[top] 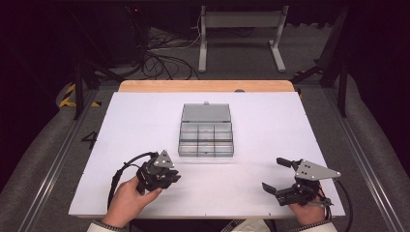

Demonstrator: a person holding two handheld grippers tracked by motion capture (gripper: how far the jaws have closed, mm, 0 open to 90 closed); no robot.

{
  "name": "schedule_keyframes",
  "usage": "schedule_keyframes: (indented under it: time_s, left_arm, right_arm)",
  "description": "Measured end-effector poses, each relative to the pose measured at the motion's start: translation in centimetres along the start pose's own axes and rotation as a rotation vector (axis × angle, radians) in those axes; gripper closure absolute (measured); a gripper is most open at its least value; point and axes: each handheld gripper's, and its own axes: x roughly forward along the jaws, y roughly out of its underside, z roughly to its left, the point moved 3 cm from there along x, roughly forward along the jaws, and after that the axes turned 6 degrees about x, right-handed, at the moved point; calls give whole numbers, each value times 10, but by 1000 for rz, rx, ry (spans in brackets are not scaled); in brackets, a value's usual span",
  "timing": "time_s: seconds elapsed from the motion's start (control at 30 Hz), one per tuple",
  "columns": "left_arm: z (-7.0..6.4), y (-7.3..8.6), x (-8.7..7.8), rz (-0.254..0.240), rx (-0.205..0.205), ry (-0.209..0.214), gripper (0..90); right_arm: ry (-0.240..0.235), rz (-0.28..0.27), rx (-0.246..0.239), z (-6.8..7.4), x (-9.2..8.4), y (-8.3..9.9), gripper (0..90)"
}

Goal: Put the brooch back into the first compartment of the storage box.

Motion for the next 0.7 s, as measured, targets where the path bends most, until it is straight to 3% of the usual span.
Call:
schedule_keyframes:
  time_s: [0.2,0.7]
  left_arm:
    - [2,-5,-4,-54,3,-18,782]
    - [11,-23,-17,-212,-46,-42,782]
  right_arm:
    - [-1,-1,0,0,0,0,23]
    - [-2,2,-1,0,0,0,24]
